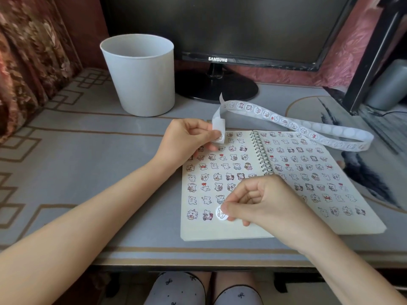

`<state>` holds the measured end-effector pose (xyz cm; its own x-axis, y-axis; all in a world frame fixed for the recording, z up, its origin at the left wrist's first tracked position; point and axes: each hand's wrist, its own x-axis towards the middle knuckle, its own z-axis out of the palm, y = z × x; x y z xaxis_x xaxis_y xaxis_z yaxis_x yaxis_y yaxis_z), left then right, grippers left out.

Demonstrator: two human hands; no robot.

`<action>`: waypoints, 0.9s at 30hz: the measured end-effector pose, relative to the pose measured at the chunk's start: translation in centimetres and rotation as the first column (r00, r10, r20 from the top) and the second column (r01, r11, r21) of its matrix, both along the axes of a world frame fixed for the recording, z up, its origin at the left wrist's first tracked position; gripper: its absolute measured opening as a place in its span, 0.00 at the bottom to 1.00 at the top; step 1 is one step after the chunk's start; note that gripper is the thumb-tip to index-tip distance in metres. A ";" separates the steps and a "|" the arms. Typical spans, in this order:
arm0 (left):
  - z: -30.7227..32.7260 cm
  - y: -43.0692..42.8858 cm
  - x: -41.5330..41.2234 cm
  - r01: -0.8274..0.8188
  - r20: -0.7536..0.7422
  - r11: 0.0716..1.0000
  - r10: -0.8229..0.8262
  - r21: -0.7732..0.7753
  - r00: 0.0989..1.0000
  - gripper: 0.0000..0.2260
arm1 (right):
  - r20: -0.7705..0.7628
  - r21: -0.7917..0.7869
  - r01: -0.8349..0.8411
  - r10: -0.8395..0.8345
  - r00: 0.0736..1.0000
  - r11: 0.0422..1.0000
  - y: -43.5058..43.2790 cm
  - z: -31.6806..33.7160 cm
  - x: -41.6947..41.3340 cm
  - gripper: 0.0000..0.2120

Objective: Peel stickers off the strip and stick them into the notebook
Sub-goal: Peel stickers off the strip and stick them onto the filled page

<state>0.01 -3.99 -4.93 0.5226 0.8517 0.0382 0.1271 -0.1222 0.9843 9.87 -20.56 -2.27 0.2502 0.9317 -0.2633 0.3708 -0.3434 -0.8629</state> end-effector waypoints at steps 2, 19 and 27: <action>0.0 0.0 0.0 0.005 -0.001 1.000 -0.005 0.004 1.000 0.04 | 0.003 0.009 0.008 -0.008 1.000 1.000 0.0 -0.1 -0.1 0.04; 0.0 -0.2 0.1 0.001 -0.024 0.999 0.000 0.035 1.000 0.03 | 0.156 0.060 0.065 -0.073 0.985 0.996 -0.5 -1.0 -0.8 0.04; 0.0 -0.3 0.2 -0.001 -0.016 0.999 0.001 0.035 1.000 0.03 | 0.201 0.069 0.083 -0.095 0.975 0.994 -0.4 -1.1 -1.1 0.05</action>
